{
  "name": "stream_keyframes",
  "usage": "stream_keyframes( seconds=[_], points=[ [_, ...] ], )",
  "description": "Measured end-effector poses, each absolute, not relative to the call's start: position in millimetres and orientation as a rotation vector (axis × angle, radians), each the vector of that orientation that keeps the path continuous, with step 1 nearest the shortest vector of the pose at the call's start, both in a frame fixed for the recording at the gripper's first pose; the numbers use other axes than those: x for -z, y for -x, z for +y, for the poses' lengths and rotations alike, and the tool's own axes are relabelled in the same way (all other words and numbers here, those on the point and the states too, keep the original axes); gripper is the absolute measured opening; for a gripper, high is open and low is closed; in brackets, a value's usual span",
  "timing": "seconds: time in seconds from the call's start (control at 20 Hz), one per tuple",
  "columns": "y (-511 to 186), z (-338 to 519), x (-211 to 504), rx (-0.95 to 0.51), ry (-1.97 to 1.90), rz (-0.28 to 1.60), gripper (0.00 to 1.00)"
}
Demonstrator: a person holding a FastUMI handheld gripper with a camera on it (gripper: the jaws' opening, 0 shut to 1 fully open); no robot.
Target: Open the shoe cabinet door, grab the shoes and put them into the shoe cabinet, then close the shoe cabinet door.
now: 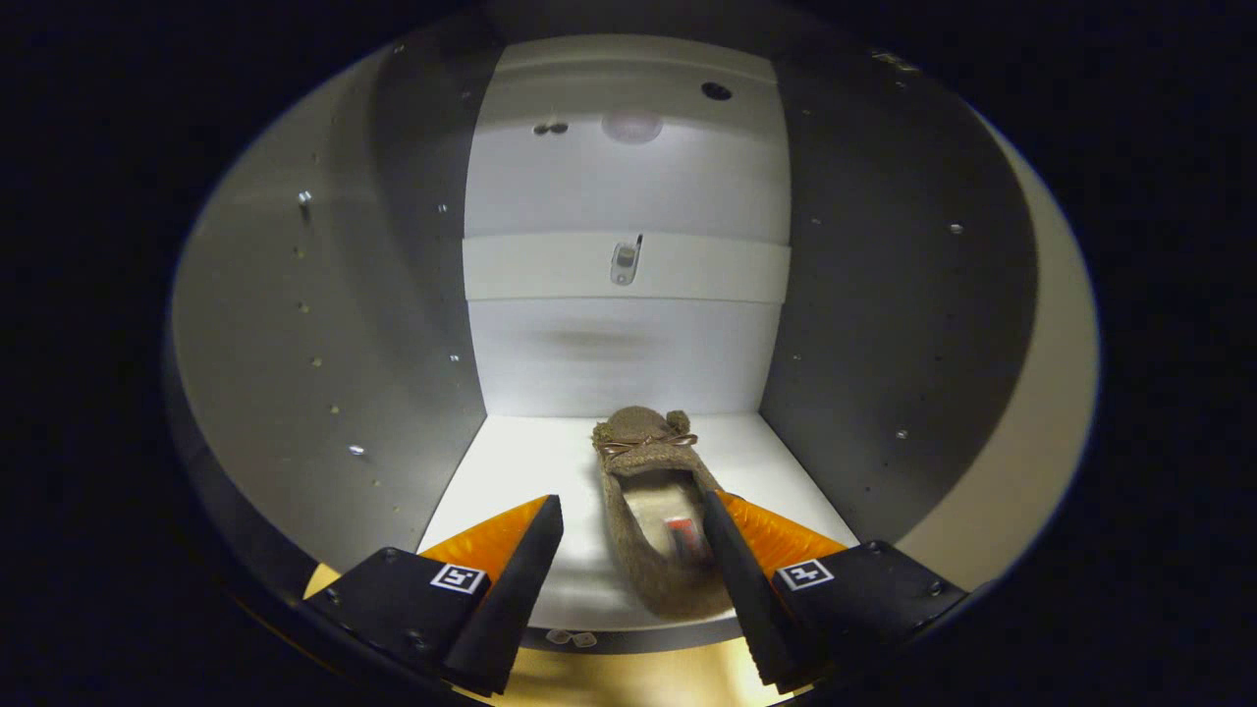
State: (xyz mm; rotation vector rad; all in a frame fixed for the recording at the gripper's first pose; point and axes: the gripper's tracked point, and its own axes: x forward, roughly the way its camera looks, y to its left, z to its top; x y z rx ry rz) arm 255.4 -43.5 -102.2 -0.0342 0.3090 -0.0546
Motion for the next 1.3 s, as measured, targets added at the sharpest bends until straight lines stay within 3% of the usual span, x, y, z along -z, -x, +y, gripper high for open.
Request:
stream_keyframes(
  seconds=[0.2, 0.8, 1.3],
  points=[
    [-185.3, -41.8, 67.6, 0.03, 0.026, 0.243, 0.99],
    [79.7, -80.4, -32.1, -0.085, 0.014, 0.019, 0.98],
    [170.0, -234.6, -41.5, 0.16, 0.075, -0.061, 0.98]
  ],
)
